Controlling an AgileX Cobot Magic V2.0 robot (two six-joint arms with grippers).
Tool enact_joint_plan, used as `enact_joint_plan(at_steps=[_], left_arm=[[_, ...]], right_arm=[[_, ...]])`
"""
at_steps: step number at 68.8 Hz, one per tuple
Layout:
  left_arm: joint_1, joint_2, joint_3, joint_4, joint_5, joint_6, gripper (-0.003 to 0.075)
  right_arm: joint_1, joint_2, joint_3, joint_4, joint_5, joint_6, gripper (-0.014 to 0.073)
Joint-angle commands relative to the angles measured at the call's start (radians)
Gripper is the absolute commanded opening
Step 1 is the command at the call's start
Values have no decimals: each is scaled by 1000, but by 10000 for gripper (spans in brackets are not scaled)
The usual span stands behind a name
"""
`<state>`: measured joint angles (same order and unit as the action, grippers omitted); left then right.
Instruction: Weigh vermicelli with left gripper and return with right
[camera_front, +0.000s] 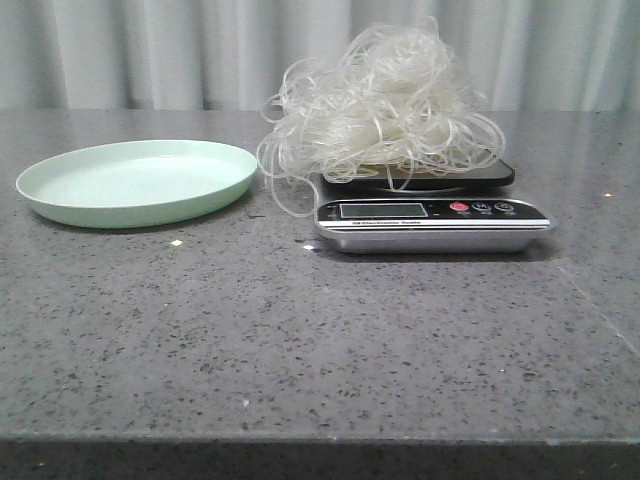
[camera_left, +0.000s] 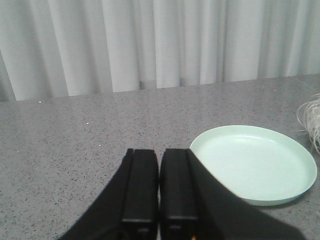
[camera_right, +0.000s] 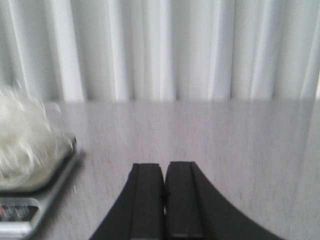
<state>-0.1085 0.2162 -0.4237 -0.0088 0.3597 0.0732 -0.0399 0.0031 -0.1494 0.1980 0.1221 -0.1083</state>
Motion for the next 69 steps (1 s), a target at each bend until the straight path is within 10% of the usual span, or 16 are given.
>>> enact_joint_plan(at_steps=[1,11,40,69], left_arm=[[2,11,-24,-2,-94,-11,137],[2,11,-24,-2,-100,-11,137],[2,11,-24,-2,-98,-11,137],[2,11,-24,-2,-97,-11,137]], right_arm=[[-2,90,-162,5,-10,-2,151],[6,504,-648,10,194,-2,151],[230,942,-1066,10,435,-168,171],[376,1259,-1317,11,540,-192,625]])
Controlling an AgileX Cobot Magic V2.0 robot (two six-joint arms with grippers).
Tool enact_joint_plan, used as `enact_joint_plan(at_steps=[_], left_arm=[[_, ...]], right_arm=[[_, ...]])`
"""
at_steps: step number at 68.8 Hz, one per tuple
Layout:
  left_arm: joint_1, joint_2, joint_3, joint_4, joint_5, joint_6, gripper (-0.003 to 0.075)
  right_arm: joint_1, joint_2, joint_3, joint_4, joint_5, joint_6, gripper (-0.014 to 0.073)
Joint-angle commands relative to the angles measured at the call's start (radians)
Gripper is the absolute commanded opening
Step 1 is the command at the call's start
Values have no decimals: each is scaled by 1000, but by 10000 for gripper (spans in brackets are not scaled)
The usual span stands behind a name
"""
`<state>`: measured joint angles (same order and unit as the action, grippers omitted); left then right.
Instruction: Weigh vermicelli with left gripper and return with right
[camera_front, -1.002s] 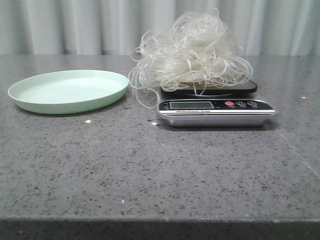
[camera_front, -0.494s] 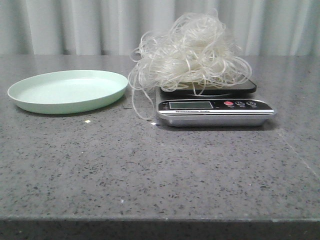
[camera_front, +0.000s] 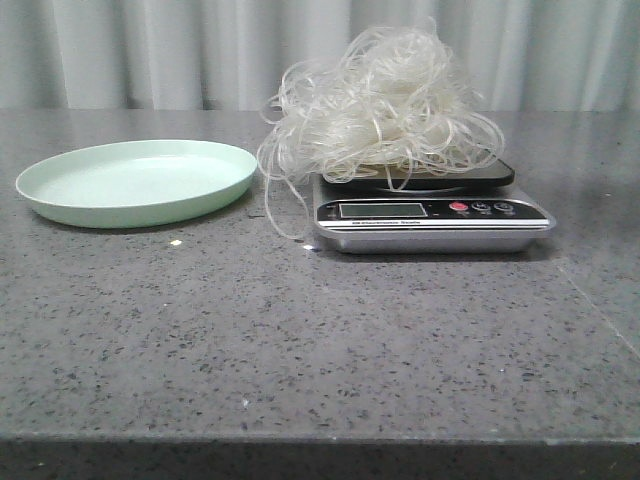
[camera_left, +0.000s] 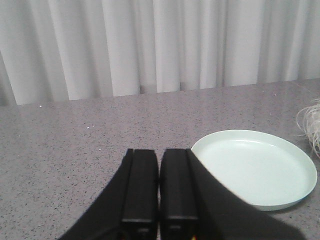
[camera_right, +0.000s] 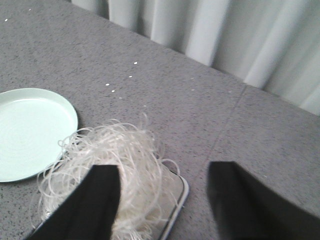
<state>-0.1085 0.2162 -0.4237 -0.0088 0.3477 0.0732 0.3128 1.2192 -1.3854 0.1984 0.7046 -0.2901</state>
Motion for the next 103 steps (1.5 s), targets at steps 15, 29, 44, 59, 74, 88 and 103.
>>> enact_joint_plan(at_steps=[15,29,44,59,74,88,103], left_arm=[[2,11,-24,-2,-85,-11,137],[2,11,-24,-2,-85,-11,137],[2,11,-24,-2,-85,-11,137],[2,11,-24,-2,-85,-11,137],[2,11,-24,-2,-85,-11,137],[2,11,-24,-2,-85,-11,137],[2,11,-24,-2,-85,-11,137]], right_arm=[[52,186,-151,75,26,-10,616],[52,310,-151,96,58,-10,616],[52,420,-151,106,95,-10,616],[52,502,-151,106,176,-10,616],[52,544,-151,106,228,-10,589],[52,544,-151,106,234,-10,301],[52,542,-151,106,236,-10,158]])
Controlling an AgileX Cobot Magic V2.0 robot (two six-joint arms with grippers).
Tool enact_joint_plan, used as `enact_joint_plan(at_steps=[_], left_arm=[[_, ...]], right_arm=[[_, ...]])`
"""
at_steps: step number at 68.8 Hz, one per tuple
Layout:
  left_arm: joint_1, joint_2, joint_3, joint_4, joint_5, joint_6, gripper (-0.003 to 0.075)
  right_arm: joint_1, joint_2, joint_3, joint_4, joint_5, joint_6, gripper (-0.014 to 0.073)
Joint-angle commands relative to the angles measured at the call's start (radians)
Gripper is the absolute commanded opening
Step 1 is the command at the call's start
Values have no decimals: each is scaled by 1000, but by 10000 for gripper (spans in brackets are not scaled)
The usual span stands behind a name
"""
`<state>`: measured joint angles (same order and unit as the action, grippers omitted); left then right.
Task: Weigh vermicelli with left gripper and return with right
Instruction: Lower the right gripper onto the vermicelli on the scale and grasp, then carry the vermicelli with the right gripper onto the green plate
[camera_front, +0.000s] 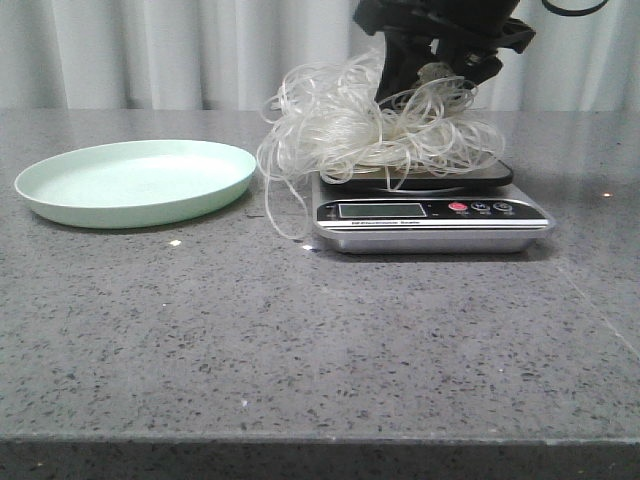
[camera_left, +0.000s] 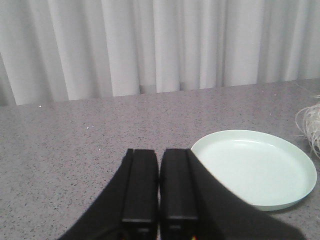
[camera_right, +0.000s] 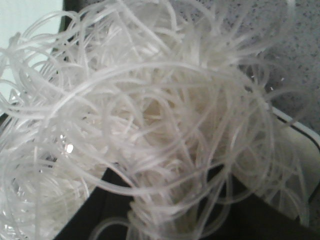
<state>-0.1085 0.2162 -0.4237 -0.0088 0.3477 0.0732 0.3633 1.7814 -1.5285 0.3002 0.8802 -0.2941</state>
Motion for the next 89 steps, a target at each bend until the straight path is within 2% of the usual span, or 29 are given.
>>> enact_joint_plan(at_steps=[1,24,45,53,71,89], left_arm=[[2,11,-24,-2,-85,-11,137],[2,11,-24,-2,-85,-11,137],[2,11,-24,-2,-85,-11,137],[2,11,-24,-2,-85,-11,137],[2,11,-24,-2,-85,-11,137],[2,11,-24,-2,-85,-11,137]], right_arm=[[1,-23,-8,5,60,-6,157],[1,-92,-62,4,63,-6,152],[1,-115,-328,11,148,-6,152],[1,-115,-429,58,153,-6,152],[34,-113,-528,241,35,-6,152],[146,-47,-528,261,-98,-6,152]])
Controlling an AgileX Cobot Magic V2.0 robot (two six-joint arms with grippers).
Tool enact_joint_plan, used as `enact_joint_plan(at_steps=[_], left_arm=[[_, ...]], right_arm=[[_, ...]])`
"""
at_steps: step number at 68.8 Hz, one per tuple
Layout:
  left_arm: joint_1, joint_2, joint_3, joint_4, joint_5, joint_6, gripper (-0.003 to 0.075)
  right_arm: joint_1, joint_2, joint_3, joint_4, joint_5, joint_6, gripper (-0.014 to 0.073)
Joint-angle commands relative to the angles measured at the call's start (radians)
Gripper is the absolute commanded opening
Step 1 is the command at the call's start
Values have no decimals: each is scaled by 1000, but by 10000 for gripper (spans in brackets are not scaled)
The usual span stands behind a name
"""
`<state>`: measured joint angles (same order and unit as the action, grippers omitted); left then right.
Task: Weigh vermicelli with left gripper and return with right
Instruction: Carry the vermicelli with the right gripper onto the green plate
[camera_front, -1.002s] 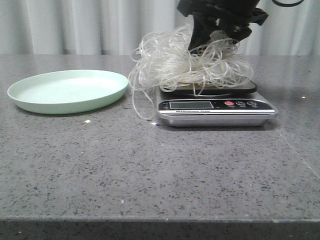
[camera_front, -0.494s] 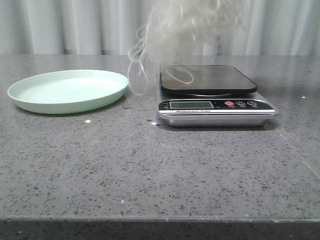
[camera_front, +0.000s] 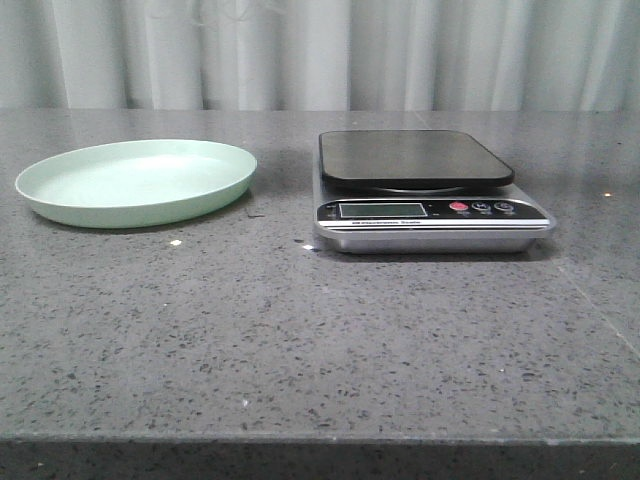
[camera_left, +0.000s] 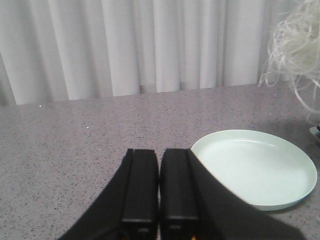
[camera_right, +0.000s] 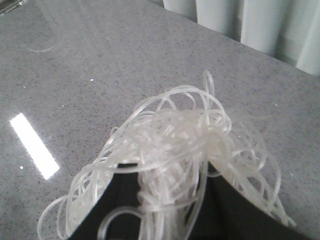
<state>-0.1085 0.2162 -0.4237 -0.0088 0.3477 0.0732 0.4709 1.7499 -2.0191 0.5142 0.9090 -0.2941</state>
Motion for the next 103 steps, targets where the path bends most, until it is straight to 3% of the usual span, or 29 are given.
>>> enact_joint_plan(at_steps=[1,29,84,90,103], left_arm=[[2,11,-24,-2,-85,-11,137],[2,11,-24,-2,-85,-11,137],[2,11,-24,-2,-85,-11,137],[2,11,-24,-2,-85,-11,137],[2,11,-24,-2,-85,-11,137]], right_arm=[[44,-6,-38,47,-130,-6,152],[160,191,-38,48,-159,-6,152],[164,336,-38,41,-103,-6,156],[164,336,-38,41,-102,-6,195],[164,329,-38,41,-99,-6,455]])
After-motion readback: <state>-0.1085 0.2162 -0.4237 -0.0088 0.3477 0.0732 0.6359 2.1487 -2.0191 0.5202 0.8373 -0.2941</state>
